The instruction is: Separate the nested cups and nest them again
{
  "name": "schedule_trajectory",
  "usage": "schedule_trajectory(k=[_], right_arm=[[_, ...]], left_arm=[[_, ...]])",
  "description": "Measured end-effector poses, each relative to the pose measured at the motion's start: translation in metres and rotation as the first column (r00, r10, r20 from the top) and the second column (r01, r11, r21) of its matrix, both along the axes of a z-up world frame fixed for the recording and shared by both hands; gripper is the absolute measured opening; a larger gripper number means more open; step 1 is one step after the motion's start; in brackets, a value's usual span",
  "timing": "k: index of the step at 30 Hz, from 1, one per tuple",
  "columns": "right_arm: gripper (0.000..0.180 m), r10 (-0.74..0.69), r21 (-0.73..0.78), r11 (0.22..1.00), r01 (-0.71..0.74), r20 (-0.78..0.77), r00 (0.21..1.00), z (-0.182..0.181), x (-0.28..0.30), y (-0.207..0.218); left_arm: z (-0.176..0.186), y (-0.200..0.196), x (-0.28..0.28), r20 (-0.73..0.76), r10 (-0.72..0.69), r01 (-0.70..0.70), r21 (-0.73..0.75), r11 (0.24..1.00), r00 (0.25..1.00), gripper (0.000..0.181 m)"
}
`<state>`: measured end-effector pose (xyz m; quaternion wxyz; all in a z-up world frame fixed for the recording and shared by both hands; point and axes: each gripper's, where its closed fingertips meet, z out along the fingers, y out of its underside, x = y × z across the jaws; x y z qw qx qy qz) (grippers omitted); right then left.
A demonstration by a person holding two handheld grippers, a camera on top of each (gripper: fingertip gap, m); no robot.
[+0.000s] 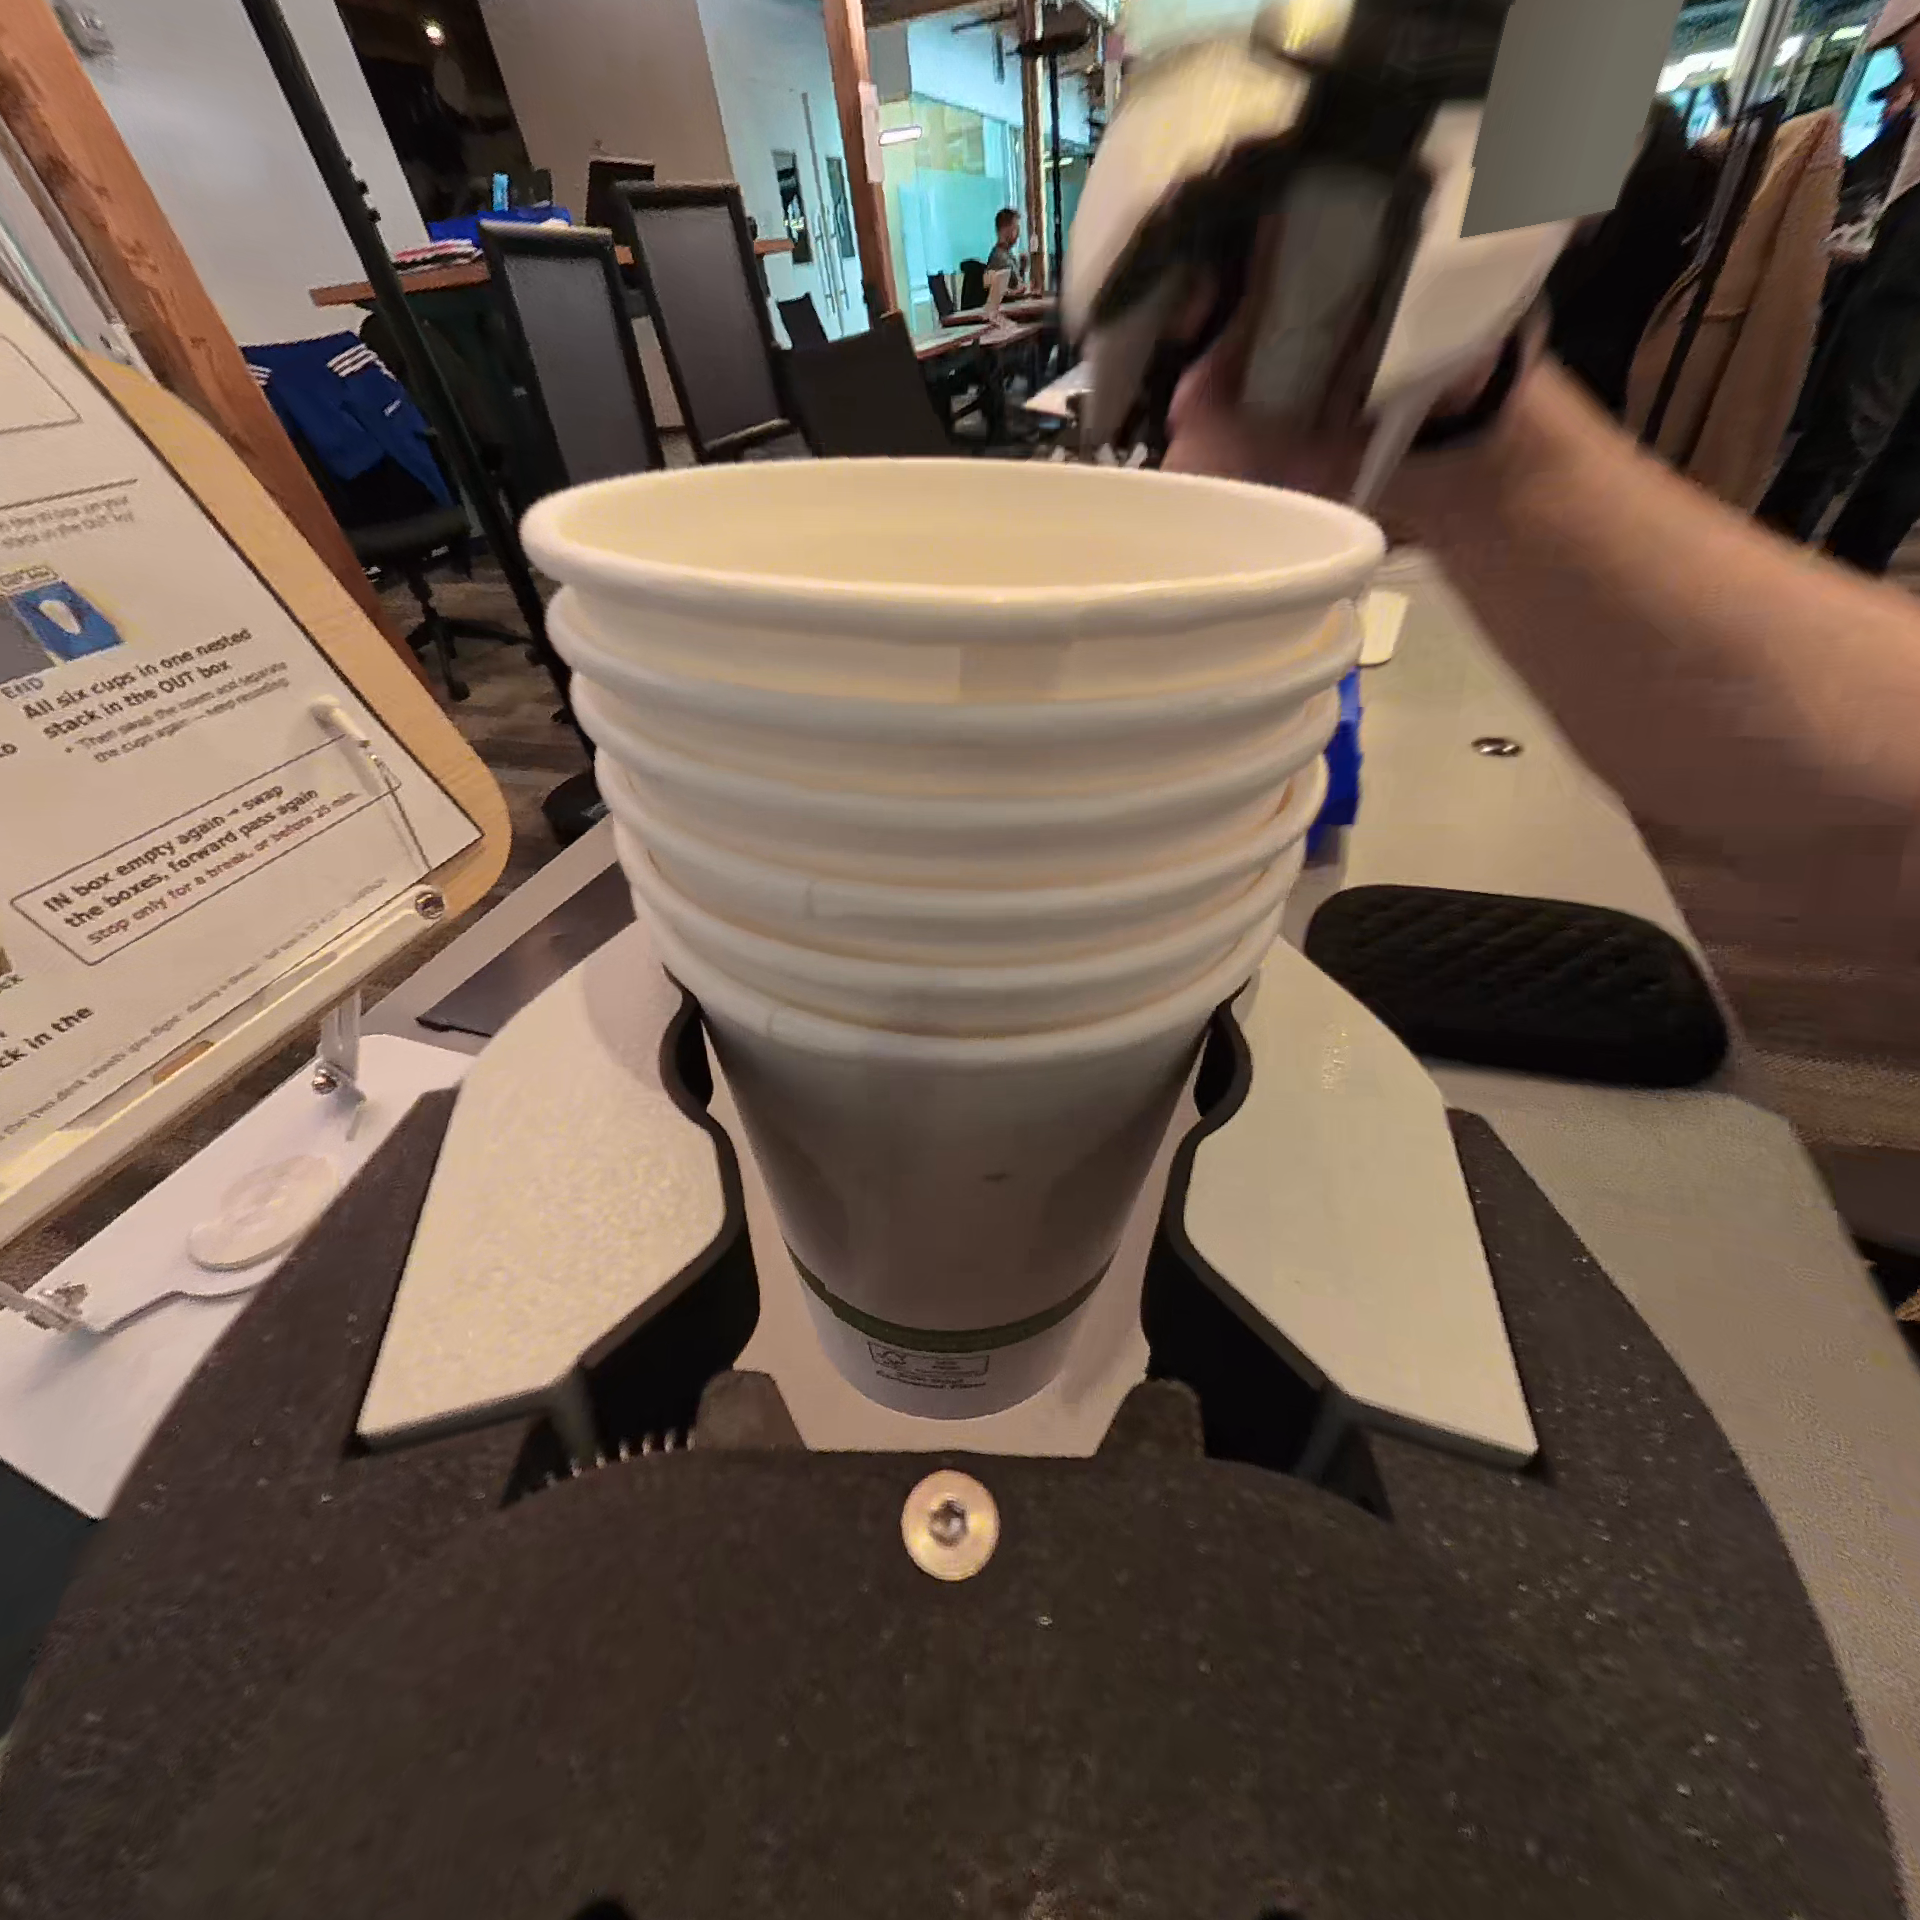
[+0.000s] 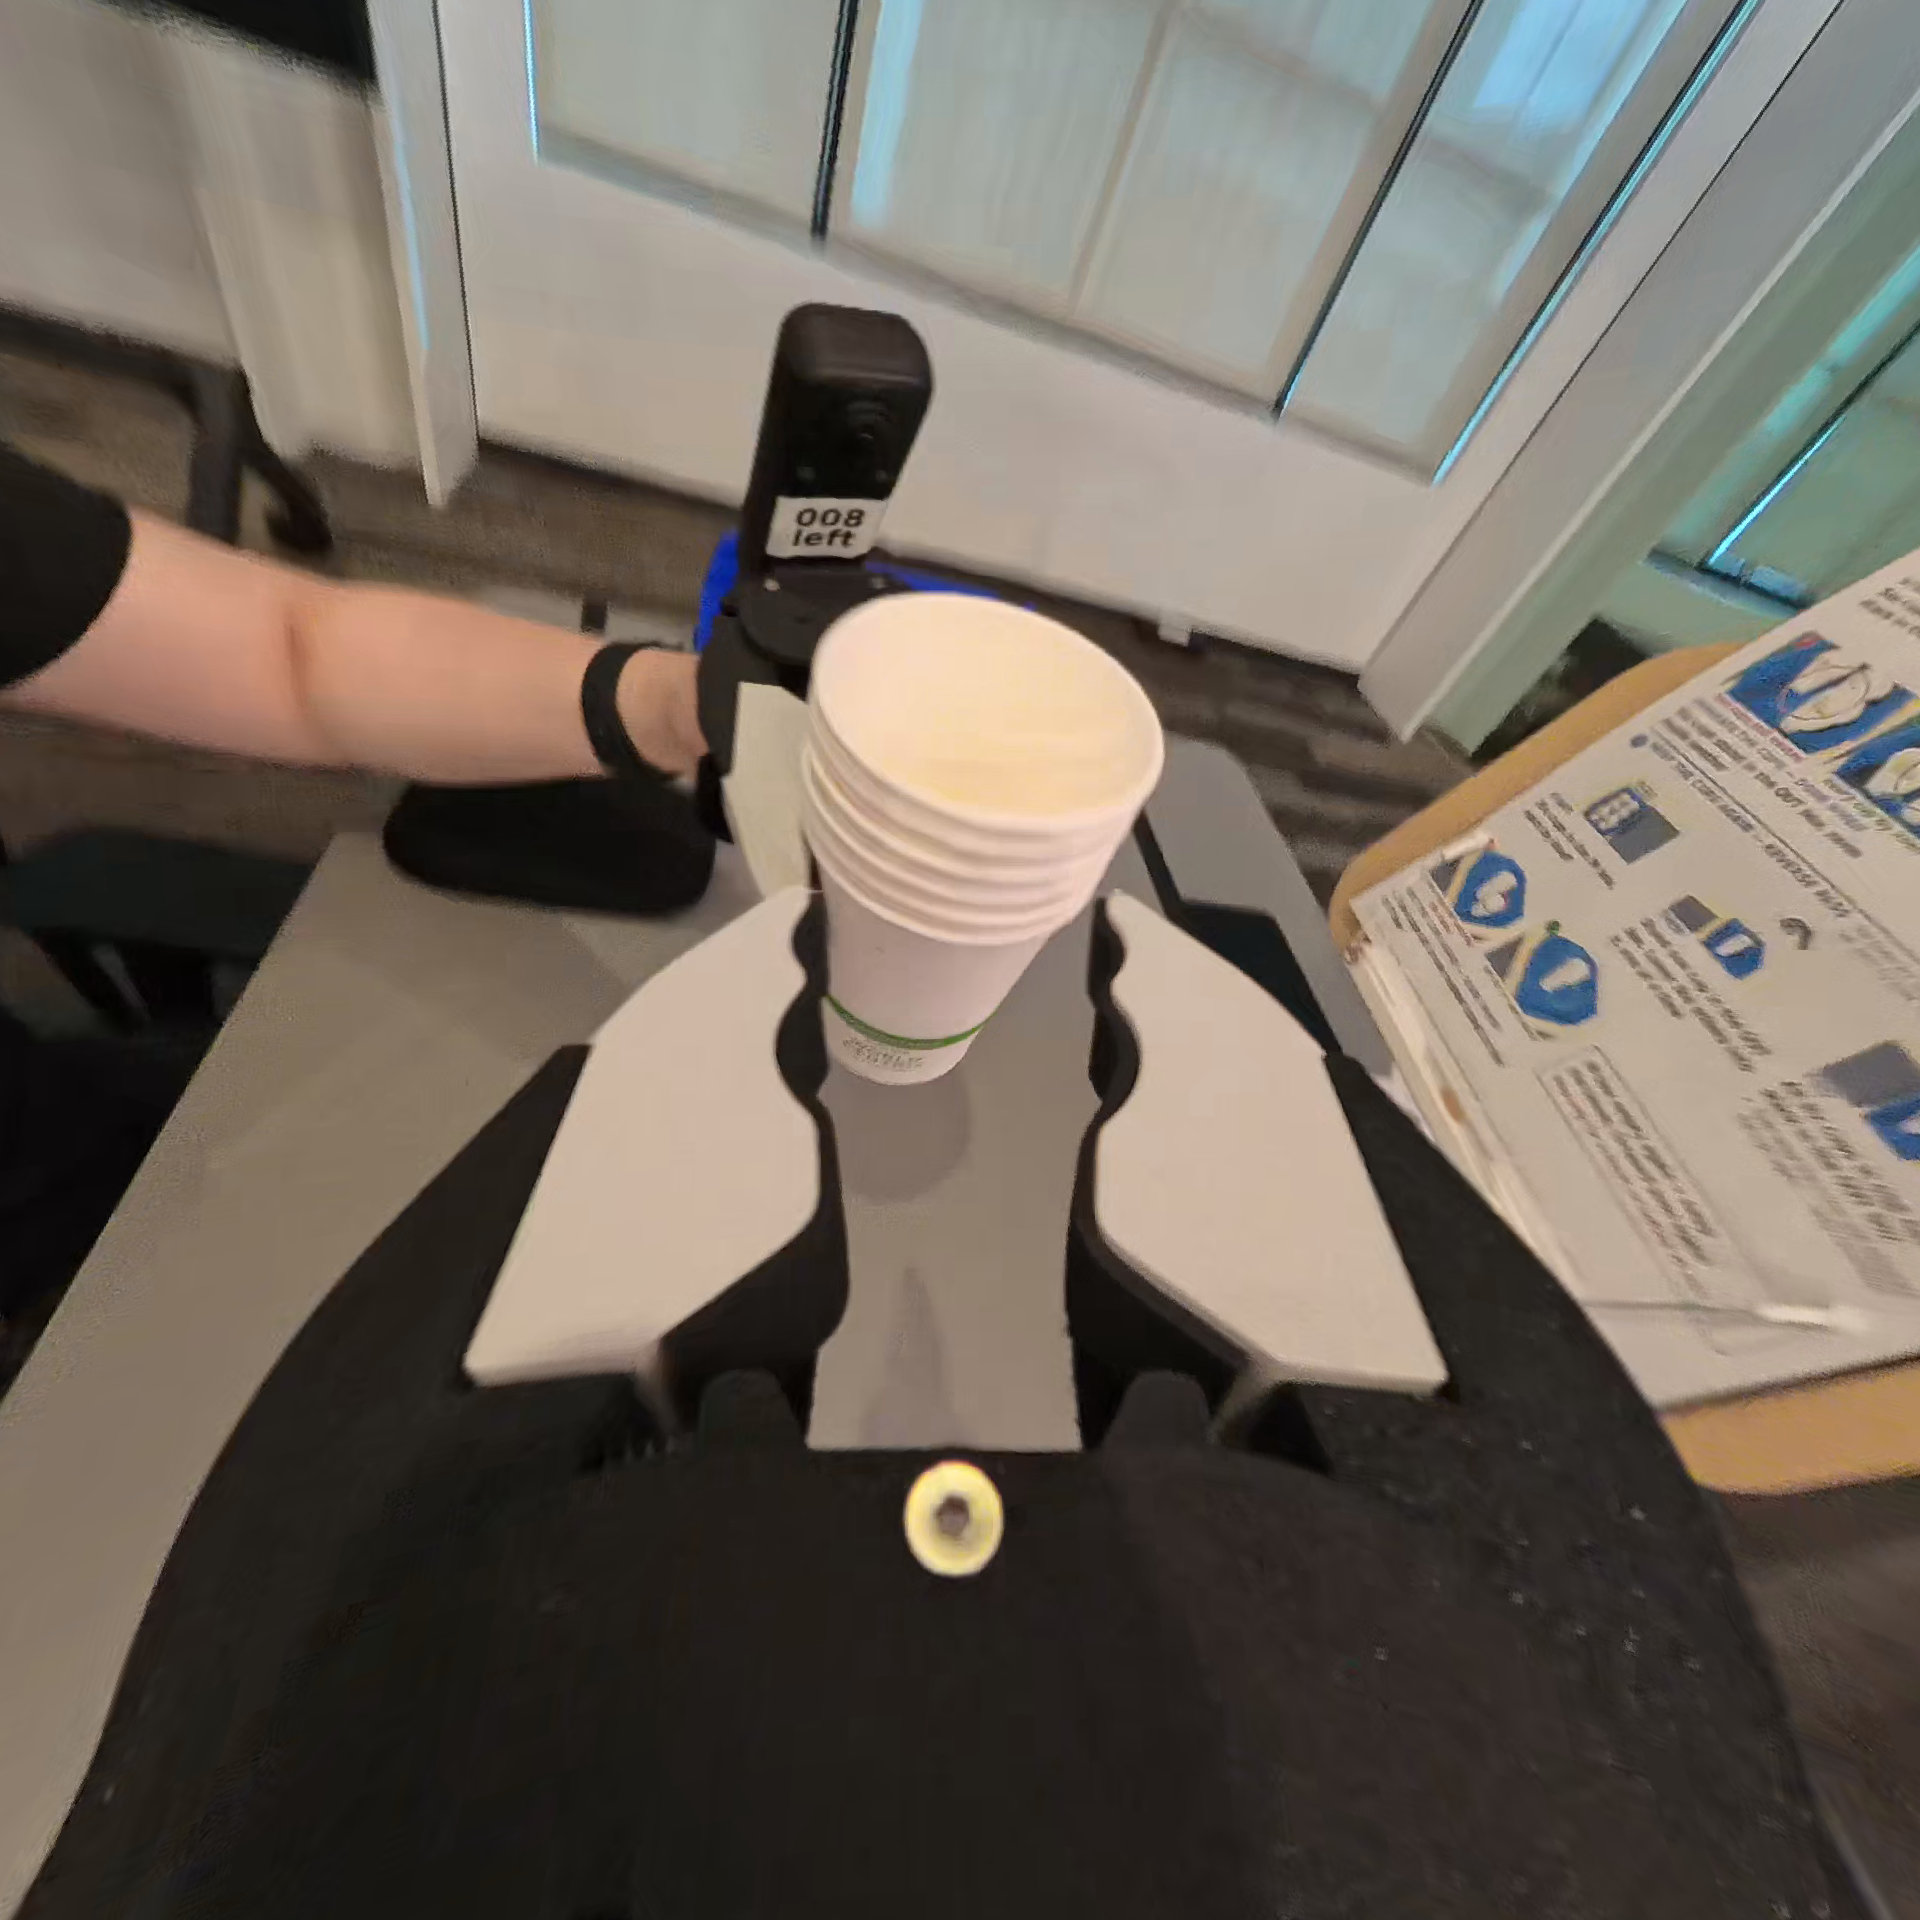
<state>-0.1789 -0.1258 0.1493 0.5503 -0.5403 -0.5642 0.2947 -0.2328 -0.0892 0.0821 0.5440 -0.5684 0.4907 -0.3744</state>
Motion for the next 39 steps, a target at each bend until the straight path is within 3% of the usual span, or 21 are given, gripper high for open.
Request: schedule_trajectory(k=[2,5,7,11,18,28,31,39], right_arm=[[0.037,0.007,-0.029,1.000,-0.001,0.221,0.975,0.011,0.000,-0.001],[0.028,0.001,-0.095,0.994,0.057,0.526,0.851,0.007,-0.005,0.010],[0.015,0.018,-0.132,0.988,0.082,0.622,0.783,0.003,-0.013,0.018],[0.016,-0.003,-0.091,0.990,0.108,0.752,0.659,-0.016,-0.027,0.038],[0.023,0.019,-0.097,0.988,0.120,0.847,0.531,-0.054,-0.047,0.057],[0.015,0.097,-0.180,0.978,0.101,0.833,0.544,-0.056,-0.061,0.056],[0.003,0.126,-0.205,0.975,0.087,0.831,0.542,-0.060,-0.063,0.054],[0.004,0.164,-0.251,0.964,0.089,0.824,0.543,-0.059,-0.066,0.051]], left_arm=[[-0.007,0.015,0.009,-0.009,0.006,-0.006,0.003,1.000,1.000,0.093],[-0.011,0.032,0.021,0.018,0.000,0.001,-0.020,1.000,1.000,0.093],[-0.017,0.044,0.025,0.015,0.021,-0.021,-0.022,1.000,1.000,0.093],[-0.034,0.059,0.020,0.003,0.065,-0.065,-0.030,0.997,0.998,0.093],[-0.040,0.069,0.009,-0.010,0.084,-0.084,-0.026,0.996,0.996,0.093],[-0.047,0.070,0.007,-0.029,0.087,-0.087,-0.013,0.996,0.996,0.093],[-0.046,0.069,0.005,-0.025,0.088,-0.088,-0.009,0.996,0.996,0.093],[-0.036,0.066,0.006,-0.001,0.078,-0.078,0.001,0.997,0.997,0.093]])
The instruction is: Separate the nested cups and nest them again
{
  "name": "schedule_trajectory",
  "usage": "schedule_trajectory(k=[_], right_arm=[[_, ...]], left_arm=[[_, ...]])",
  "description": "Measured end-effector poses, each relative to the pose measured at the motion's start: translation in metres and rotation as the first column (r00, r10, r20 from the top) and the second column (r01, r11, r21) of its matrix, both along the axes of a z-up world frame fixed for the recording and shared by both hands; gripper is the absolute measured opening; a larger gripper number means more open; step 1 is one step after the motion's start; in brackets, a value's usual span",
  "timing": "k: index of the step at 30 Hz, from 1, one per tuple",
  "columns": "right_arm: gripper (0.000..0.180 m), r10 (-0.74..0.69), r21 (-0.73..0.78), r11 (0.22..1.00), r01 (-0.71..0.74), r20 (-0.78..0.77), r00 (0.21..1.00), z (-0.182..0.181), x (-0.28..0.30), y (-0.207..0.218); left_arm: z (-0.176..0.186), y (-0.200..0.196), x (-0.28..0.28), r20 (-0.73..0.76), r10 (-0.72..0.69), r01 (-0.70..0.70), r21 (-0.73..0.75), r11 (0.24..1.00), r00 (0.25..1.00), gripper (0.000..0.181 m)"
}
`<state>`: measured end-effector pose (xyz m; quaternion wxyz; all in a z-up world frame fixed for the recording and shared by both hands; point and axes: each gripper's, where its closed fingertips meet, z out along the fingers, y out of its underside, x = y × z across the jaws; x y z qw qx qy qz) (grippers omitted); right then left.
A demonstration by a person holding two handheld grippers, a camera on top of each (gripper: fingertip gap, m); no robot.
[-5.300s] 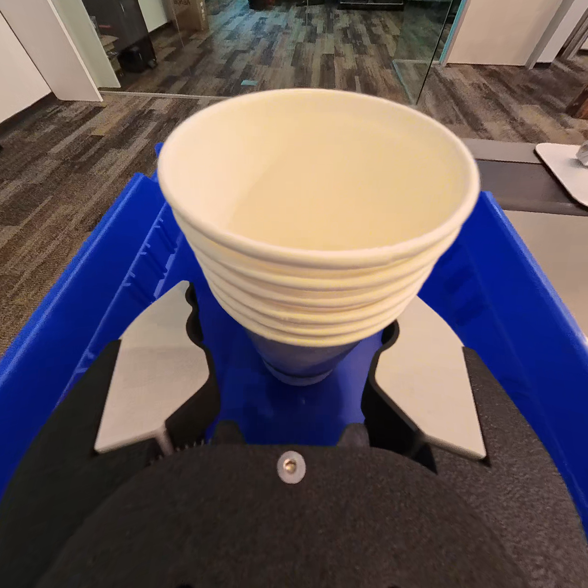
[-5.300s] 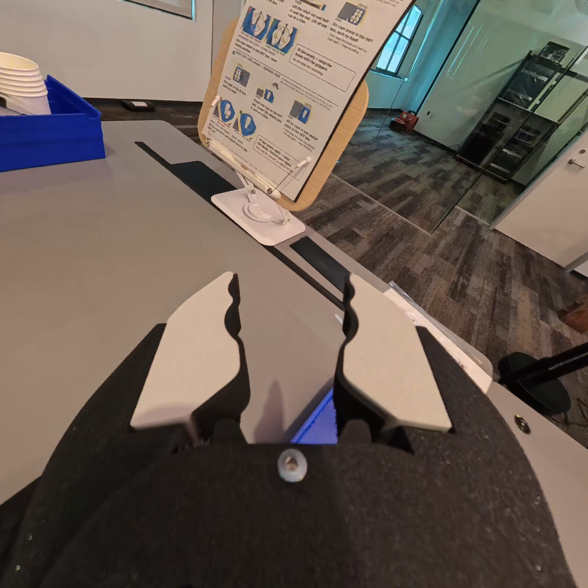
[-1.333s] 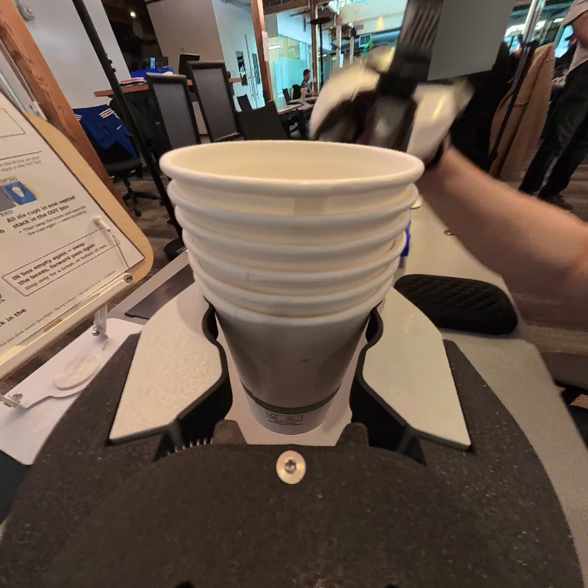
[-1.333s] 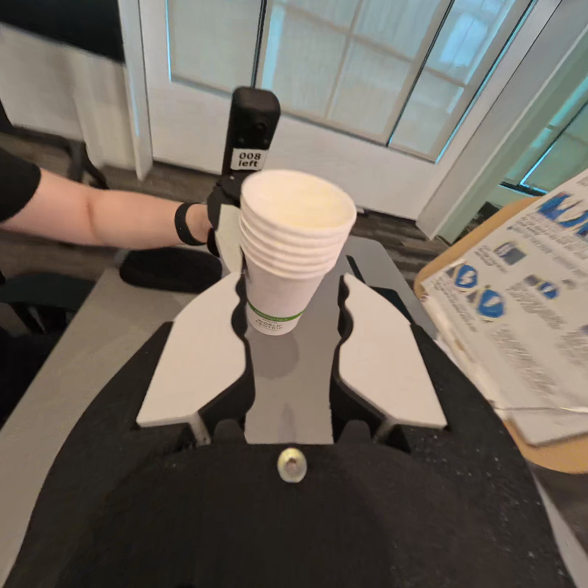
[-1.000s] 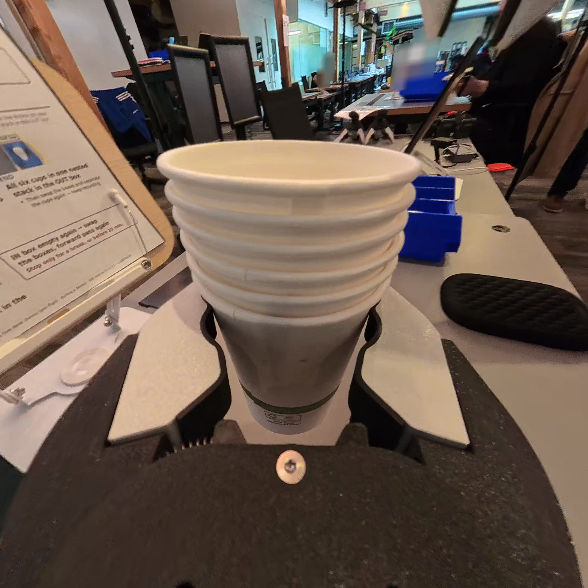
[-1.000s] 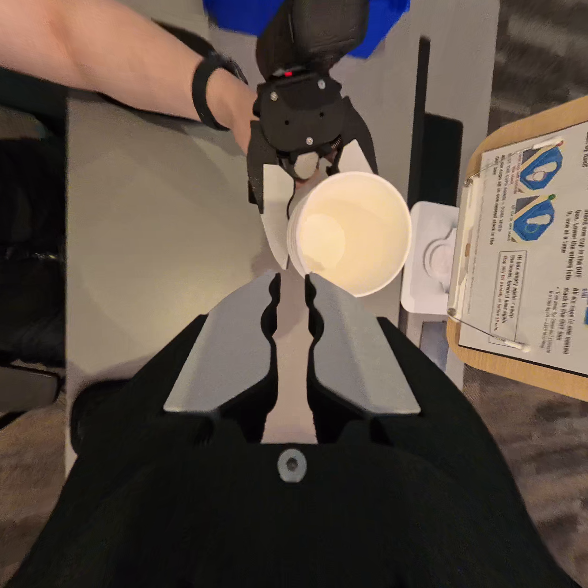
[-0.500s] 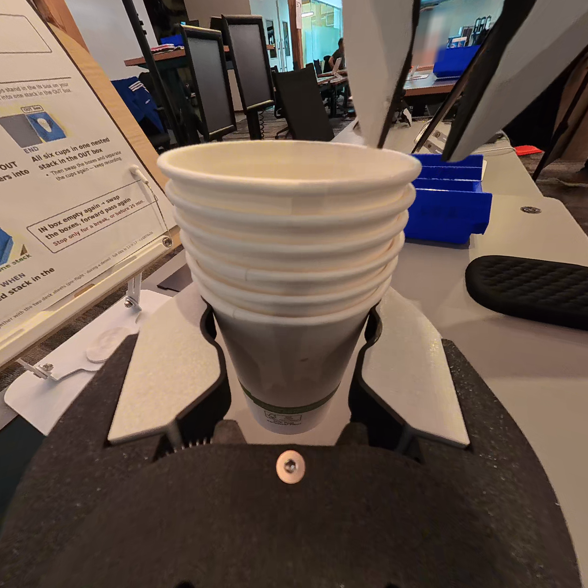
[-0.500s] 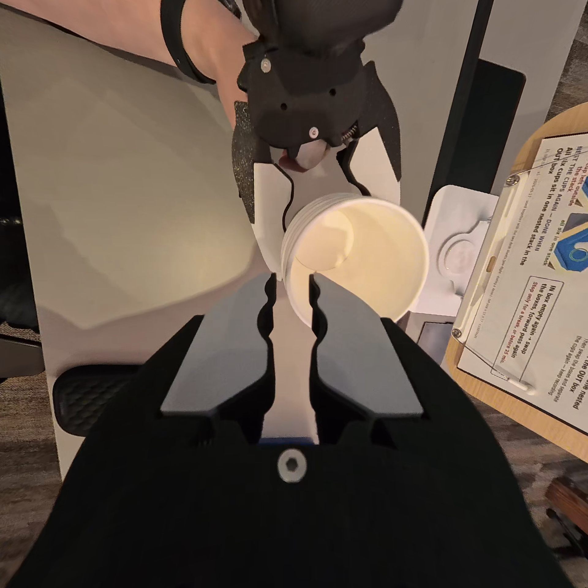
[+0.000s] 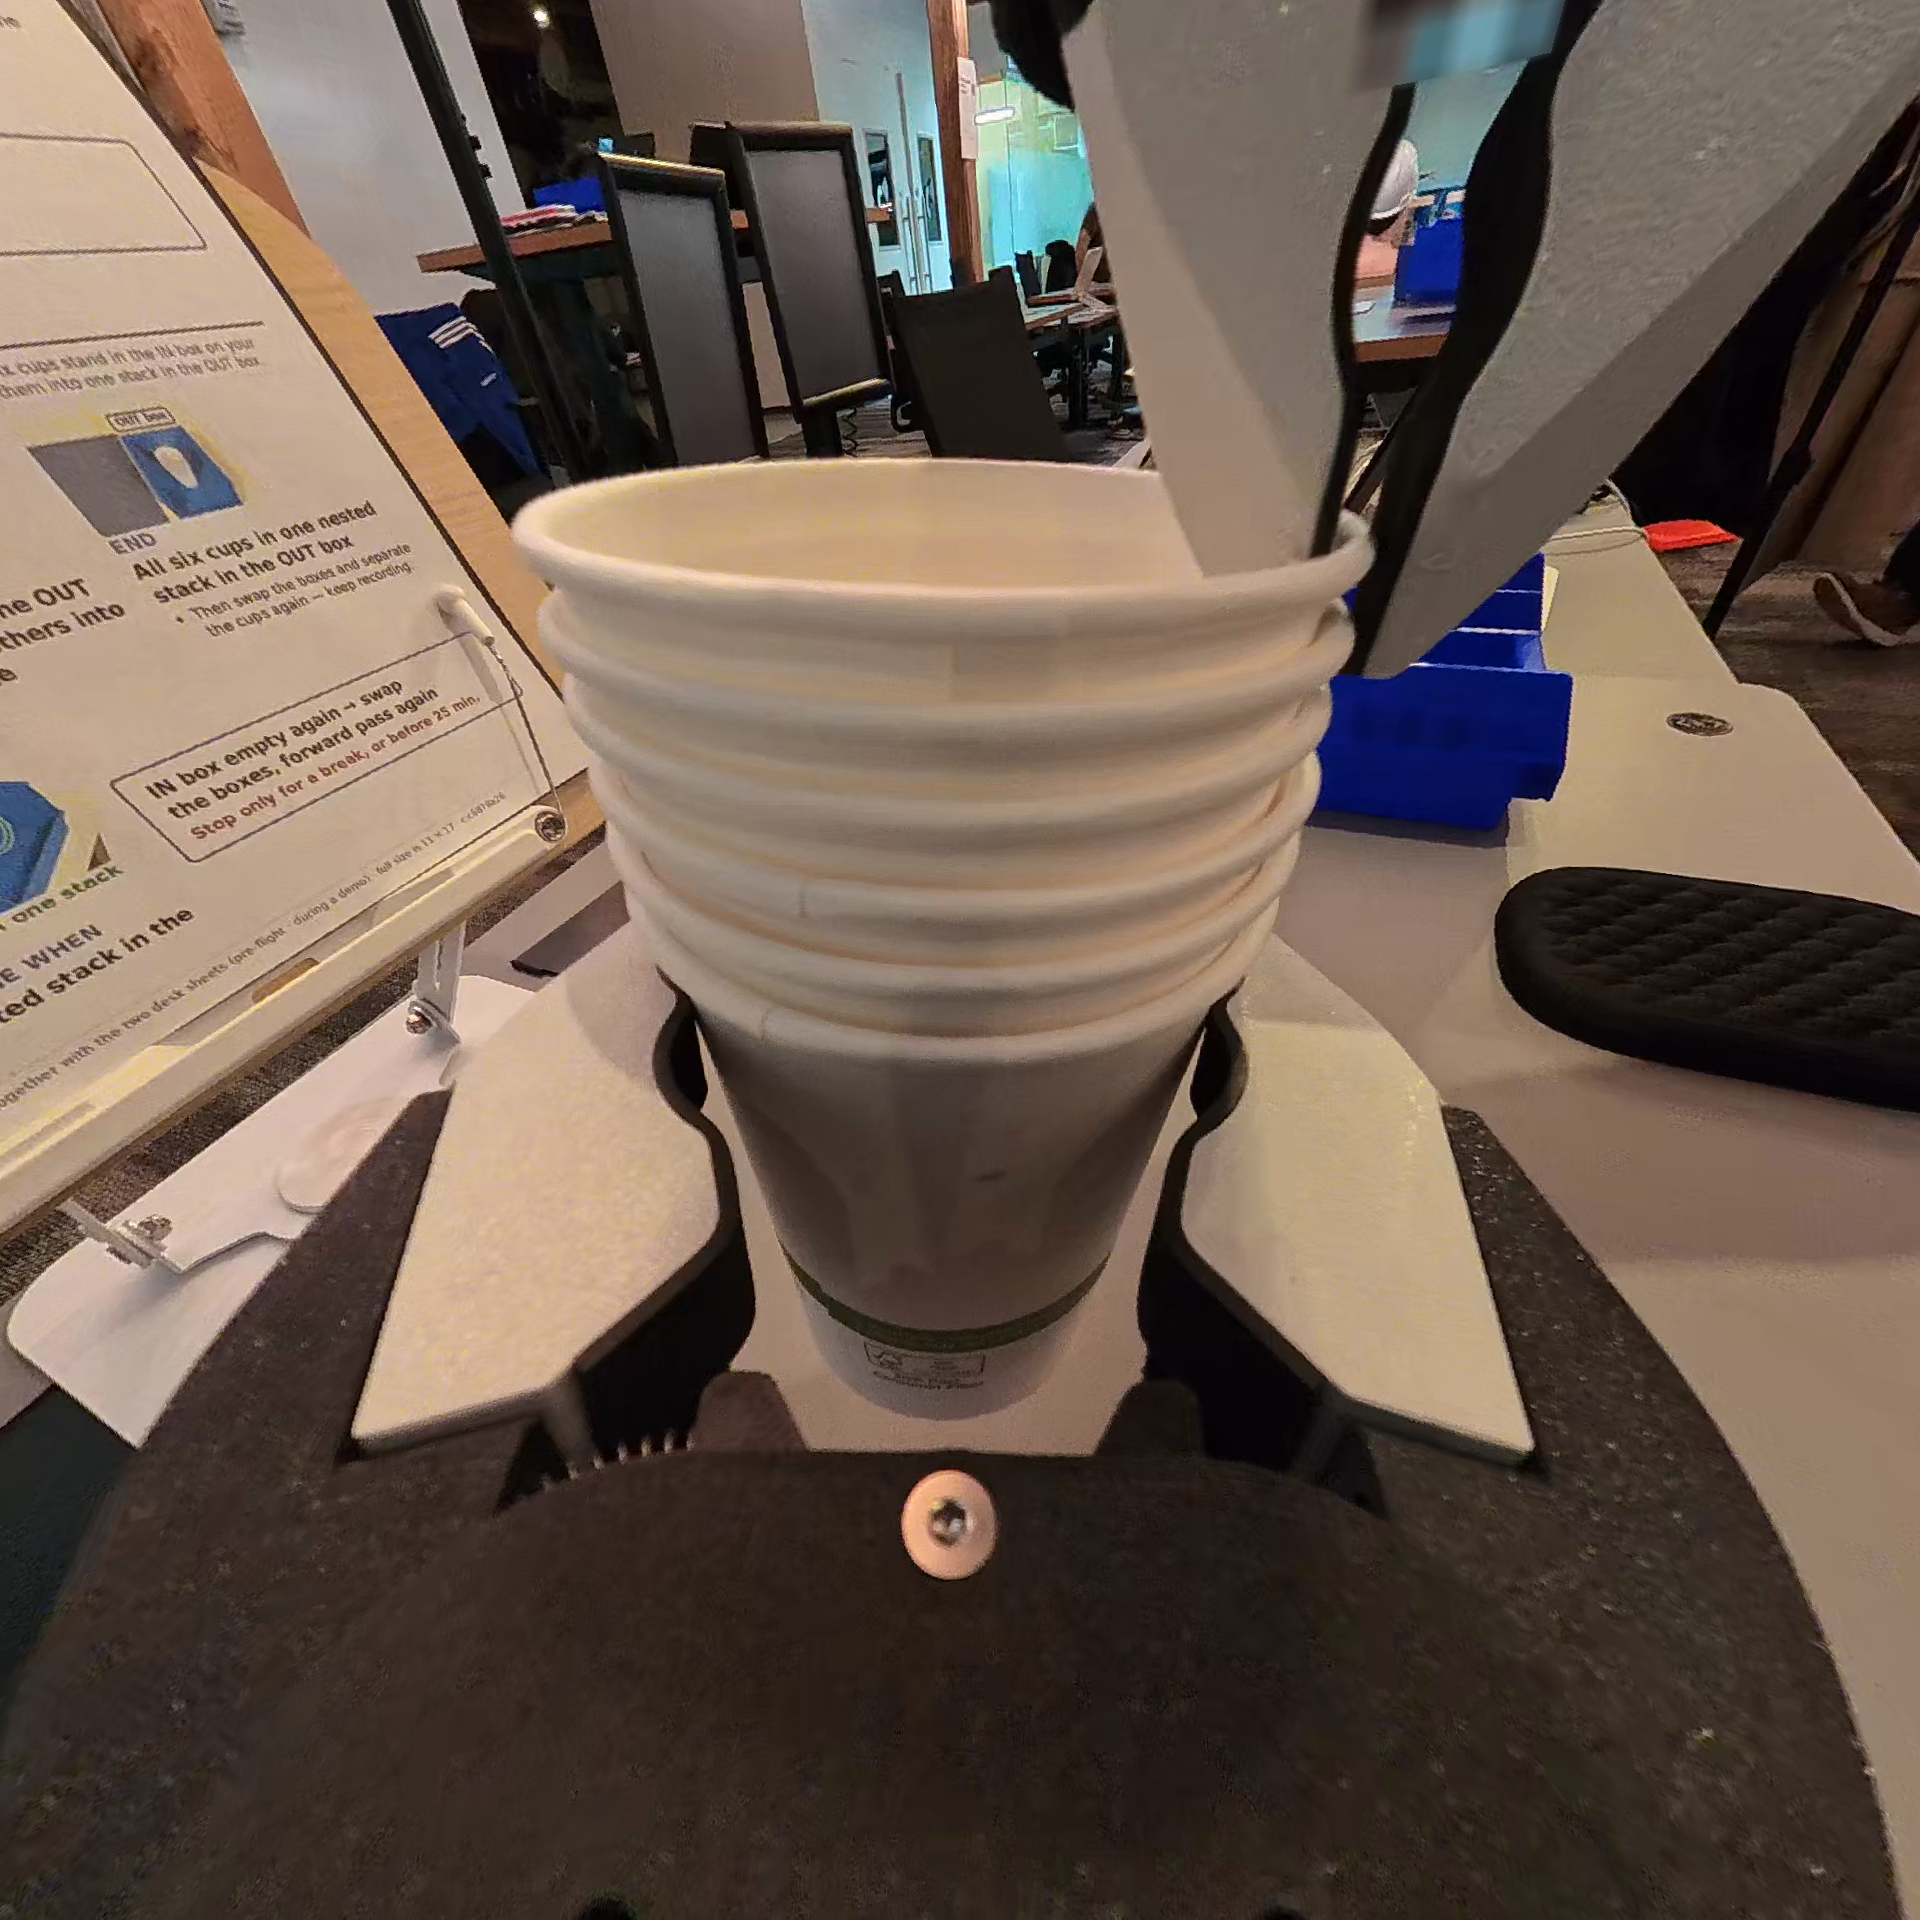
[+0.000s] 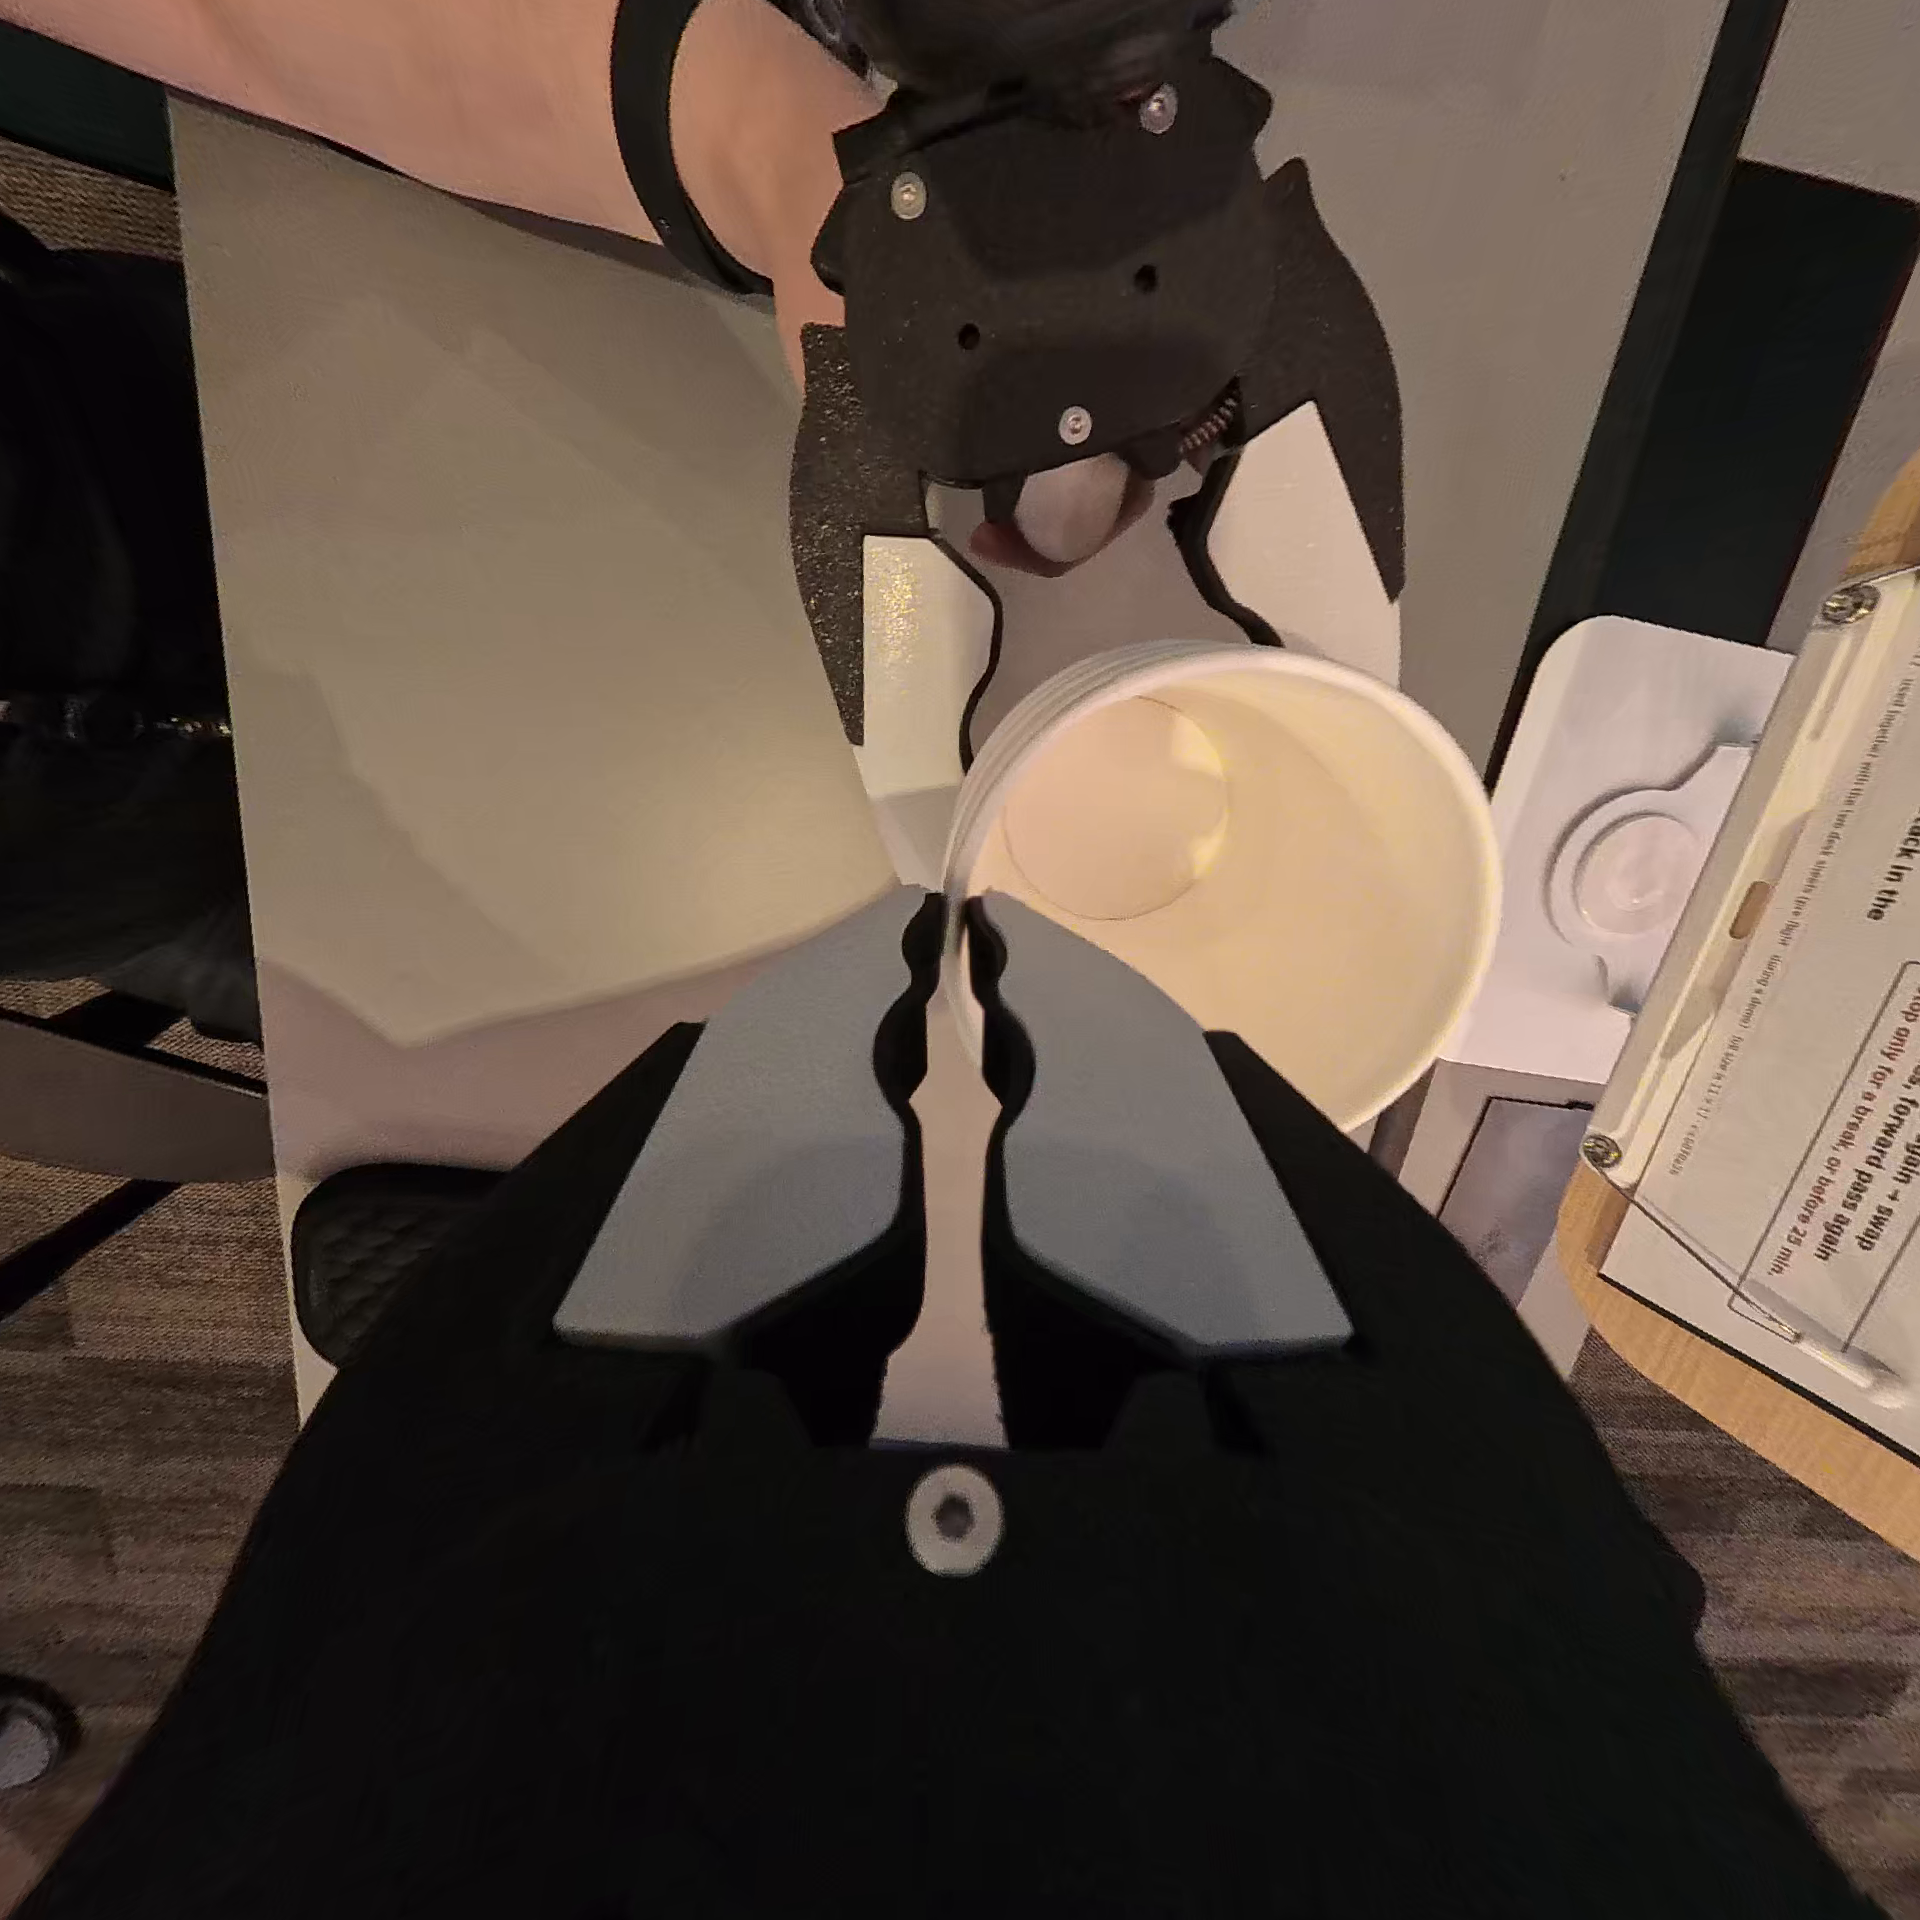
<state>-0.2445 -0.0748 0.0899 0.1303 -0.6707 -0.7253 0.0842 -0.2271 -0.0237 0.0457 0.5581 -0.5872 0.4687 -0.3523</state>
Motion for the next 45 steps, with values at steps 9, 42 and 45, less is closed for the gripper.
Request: schedule_trajectory(k=[9,42,45], right_arm=[[0.004,0.000,-0.020,1.000,0.000,-0.002,1.000,0.003,0.000,-0.003],[0.002,-0.061,0.174,0.982,0.077,-0.099,0.993,0.101,0.029,0.004],[0.002,-0.112,0.211,0.969,0.132,-0.105,0.988,0.118,0.057,0.000]], left_arm=[[-0.003,-0.001,0.002,-0.021,0.001,-0.001,0.014,1.000,1.000,0.093],[-0.025,-0.002,0.012,-0.018,-0.040,0.039,-0.082,0.996,0.999,0.093],[-0.031,0.000,0.011,-0.032,-0.037,0.034,-0.095,0.995,0.999,0.093]])
